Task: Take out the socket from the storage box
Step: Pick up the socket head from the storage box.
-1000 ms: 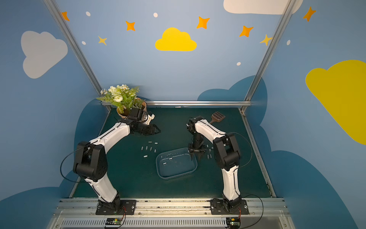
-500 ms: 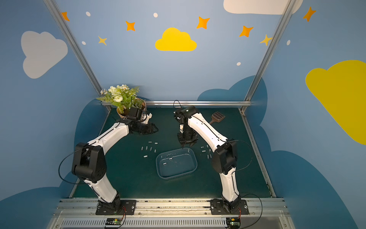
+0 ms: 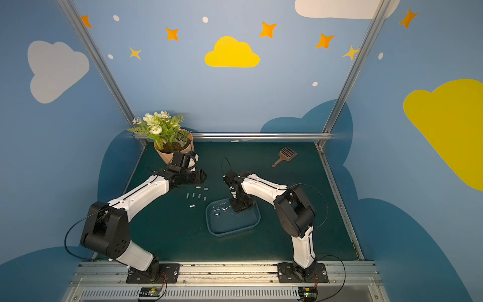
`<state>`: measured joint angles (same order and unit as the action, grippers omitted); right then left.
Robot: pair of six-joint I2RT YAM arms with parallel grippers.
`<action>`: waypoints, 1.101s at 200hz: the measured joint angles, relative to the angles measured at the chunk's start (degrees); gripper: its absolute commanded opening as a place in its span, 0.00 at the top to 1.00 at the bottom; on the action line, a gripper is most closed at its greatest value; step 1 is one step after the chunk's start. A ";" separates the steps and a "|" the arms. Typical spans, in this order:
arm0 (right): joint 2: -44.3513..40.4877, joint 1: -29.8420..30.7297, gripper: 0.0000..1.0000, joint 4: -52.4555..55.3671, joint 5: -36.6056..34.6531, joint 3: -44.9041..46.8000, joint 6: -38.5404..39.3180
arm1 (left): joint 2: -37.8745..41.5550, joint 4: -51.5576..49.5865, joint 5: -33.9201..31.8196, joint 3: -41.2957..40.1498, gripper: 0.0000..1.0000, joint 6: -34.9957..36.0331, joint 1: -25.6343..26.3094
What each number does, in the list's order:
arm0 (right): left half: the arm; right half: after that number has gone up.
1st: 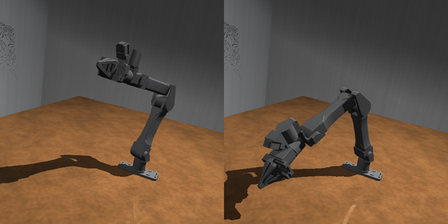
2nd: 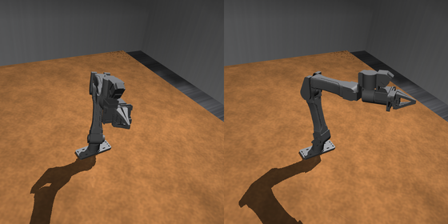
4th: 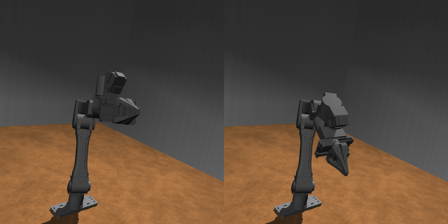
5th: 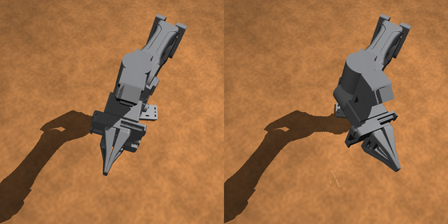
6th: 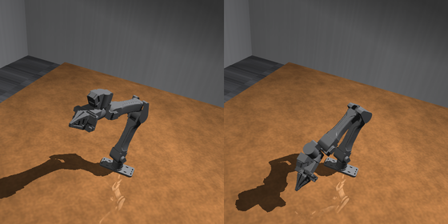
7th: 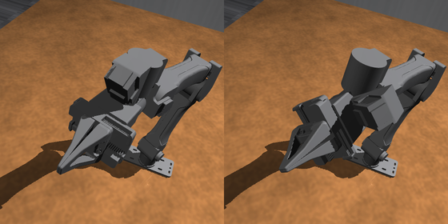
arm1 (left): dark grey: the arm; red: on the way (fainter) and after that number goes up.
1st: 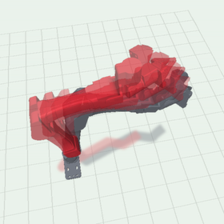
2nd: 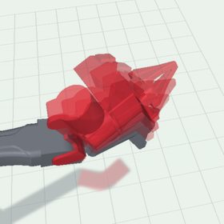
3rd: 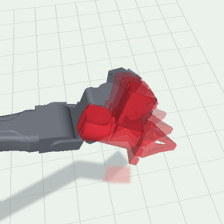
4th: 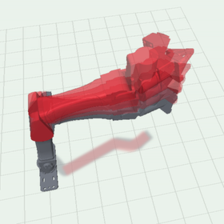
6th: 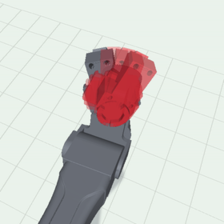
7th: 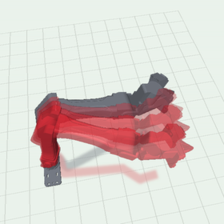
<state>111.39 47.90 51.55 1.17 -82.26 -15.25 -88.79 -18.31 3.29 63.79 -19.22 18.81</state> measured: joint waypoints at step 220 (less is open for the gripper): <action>6.27 5.84 0.58 -13.33 -2.95 -2.43 -4.63 | 11.17 0.81 -2.91 -8.41 0.47 2.08 0.83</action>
<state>117.67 53.74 38.22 -1.78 -84.68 -19.88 -77.62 -17.50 0.38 55.37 -17.15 19.64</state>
